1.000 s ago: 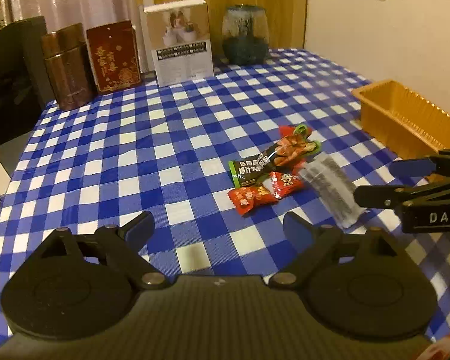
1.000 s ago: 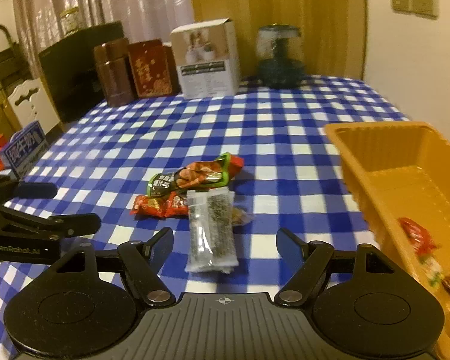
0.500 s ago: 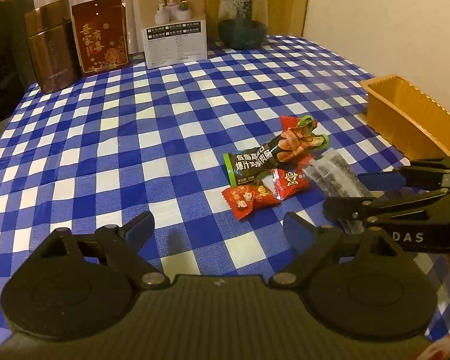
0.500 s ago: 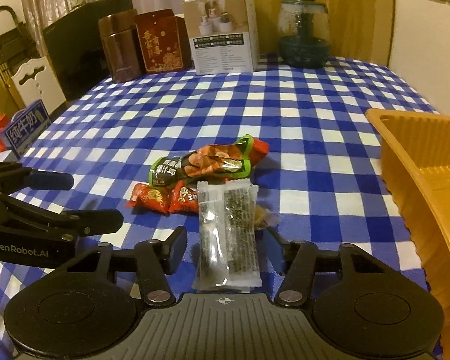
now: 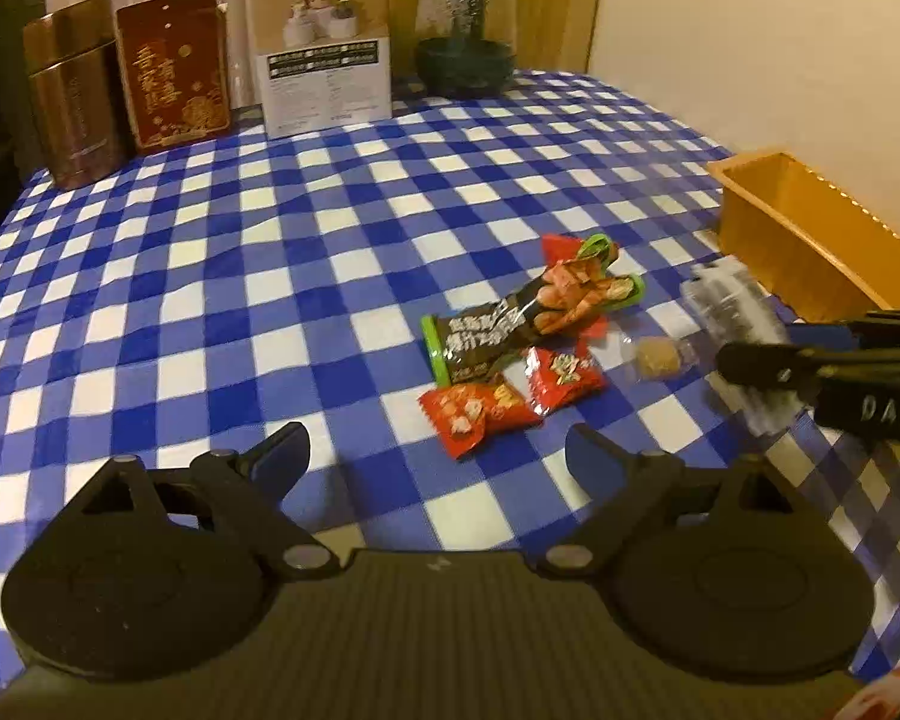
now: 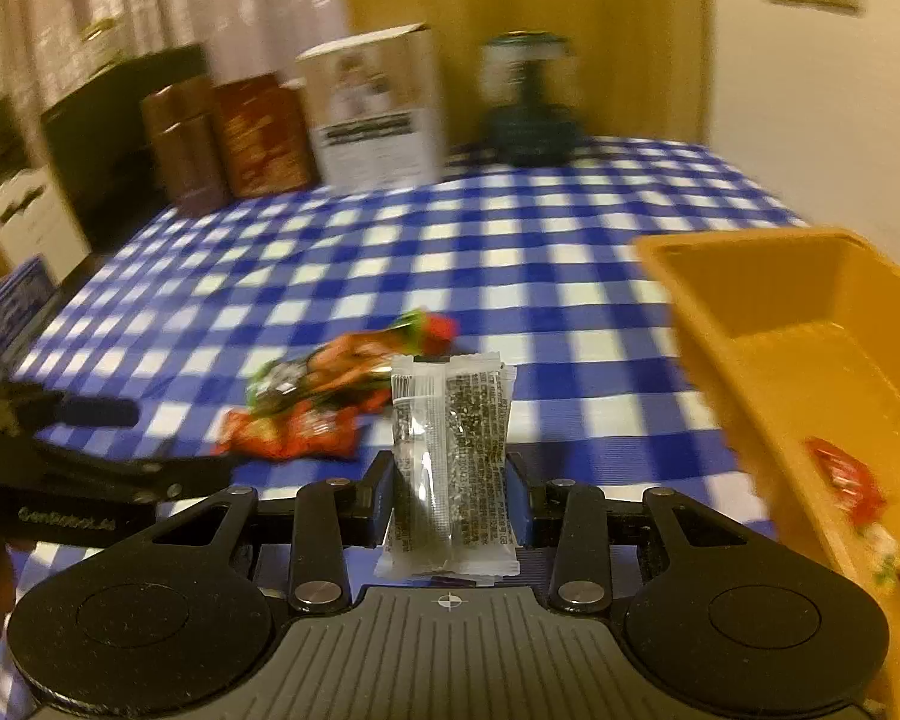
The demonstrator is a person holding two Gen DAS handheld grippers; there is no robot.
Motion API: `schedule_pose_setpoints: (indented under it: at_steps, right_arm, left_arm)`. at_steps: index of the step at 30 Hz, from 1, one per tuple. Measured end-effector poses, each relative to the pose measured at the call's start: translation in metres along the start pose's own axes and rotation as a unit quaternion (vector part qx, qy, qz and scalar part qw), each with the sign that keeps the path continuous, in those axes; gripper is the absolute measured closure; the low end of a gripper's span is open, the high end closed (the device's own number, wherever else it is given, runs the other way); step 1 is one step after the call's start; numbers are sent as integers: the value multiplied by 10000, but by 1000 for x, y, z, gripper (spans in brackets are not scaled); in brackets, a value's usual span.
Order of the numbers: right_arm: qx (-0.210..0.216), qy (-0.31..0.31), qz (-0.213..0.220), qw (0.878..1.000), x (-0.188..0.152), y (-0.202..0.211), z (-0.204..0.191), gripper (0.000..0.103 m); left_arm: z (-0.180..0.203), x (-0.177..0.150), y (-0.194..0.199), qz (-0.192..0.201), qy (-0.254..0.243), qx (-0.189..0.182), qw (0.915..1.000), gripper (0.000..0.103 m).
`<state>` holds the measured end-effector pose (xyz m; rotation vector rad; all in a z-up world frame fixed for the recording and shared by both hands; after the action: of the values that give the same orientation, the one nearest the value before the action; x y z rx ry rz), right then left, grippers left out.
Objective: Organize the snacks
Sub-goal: 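Grasp the clear seaweed packet with the right tool while the left tool grasps a red candy, then carry both snacks over the orange tray and open both tools to drop them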
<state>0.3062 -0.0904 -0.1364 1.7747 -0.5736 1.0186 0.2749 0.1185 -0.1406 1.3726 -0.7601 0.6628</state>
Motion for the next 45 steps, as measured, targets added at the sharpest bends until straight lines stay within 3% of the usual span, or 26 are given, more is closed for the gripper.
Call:
schedule_pose_setpoints:
  at_steps: [4, 17, 22, 27, 29, 37, 45]
  right_arm:
    - [-25, -104, -37, 9999, 2, 0, 7, 65]
    - [105, -271, -165, 9994, -1, -4, 4, 65]
    - [99, -302, -183, 9993, -1, -5, 5, 65]
    - [94, -317, -175, 9993, 0, -3, 4, 65]
    - [95, -317, -162, 9993, 0, -2, 5, 65]
    - [77, -271, -85, 9996, 0, 7, 4, 65]
    - [68, -170, -11, 9998, -7, 31, 0, 65]
  left_arm:
    - [4, 2, -8, 54, -290, -121, 9995, 24]
    - [10, 0, -36, 85, -980, -519, 9938, 41]
    - [15, -2, -36, 64, -907, -708, 9933, 66]
    - [16, -3, -33, -1, -700, -656, 9954, 75]
    - [15, -4, -30, -30, -600, -612, 9963, 85]
    - [12, -12, -9, -63, -35, -364, 9993, 86]
    - [33, -15, 33, 272, 198, -163, 9993, 86]
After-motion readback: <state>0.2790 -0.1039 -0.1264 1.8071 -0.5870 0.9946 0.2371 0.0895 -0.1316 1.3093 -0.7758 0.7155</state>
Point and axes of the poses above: each gripper's, at about its wrist camera, not at the fingertips, and y roughly against the way its jaws point, z to its right, x to its top, the point moved 4 cm from there along -y, roughly the way its jaws point, and after that the axes turned 9 degrees about z, right-handed, at the moved point
